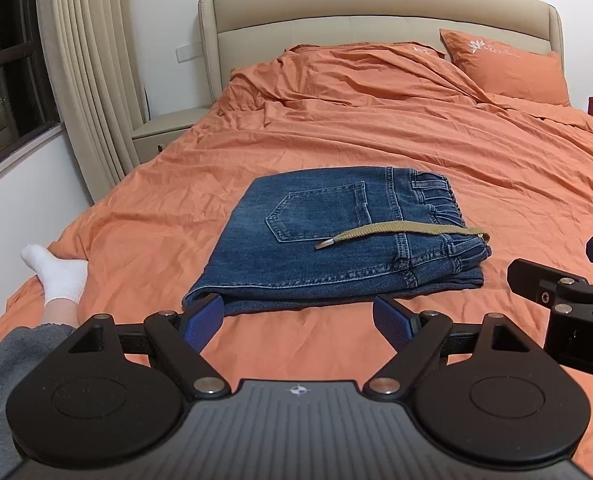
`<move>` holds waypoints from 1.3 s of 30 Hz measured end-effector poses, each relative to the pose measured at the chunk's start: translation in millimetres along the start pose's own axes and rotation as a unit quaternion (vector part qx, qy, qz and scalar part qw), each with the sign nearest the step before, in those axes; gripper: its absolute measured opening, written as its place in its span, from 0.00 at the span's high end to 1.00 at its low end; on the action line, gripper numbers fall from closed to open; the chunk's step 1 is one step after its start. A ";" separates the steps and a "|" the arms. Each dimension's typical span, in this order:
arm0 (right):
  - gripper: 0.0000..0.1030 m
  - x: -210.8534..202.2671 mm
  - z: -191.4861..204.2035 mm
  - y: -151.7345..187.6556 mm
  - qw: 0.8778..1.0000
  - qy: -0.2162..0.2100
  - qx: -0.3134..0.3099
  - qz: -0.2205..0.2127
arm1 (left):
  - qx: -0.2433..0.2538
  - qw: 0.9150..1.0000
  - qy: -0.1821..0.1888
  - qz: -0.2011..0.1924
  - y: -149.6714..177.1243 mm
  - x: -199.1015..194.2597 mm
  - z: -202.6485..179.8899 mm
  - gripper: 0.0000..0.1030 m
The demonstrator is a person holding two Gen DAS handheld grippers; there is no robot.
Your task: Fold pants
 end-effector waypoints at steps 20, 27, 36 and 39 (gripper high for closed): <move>0.21 -3.3 -1.2 -1.5 1.000 0.003 0.005 -0.003 | -0.001 1.000 0.002 -0.002 -1.1 -1.3 0.5 0.04; 0.21 -4.0 -1.6 -2.0 1.000 0.003 0.008 -0.004 | 0.000 1.000 0.002 -0.002 -0.9 -1.1 0.7 0.04; 0.21 -3.5 -1.7 -1.9 1.000 0.003 0.009 -0.002 | -0.001 1.000 0.002 -0.002 -0.9 -1.4 0.4 0.04; 0.21 -3.2 -0.8 -1.3 1.000 0.004 0.011 -0.001 | -0.001 1.000 0.003 -0.005 -1.3 -2.3 1.2 0.04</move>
Point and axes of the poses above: each gripper's, at about its wrist camera, not at the fingertips, and x roughly the way its jaws point, z to its left, y to its underside, the point moved 4 cm from there along x, roughly the way its jaws point, and after that the axes turned 13 degrees about -y, right-handed, at the moved point
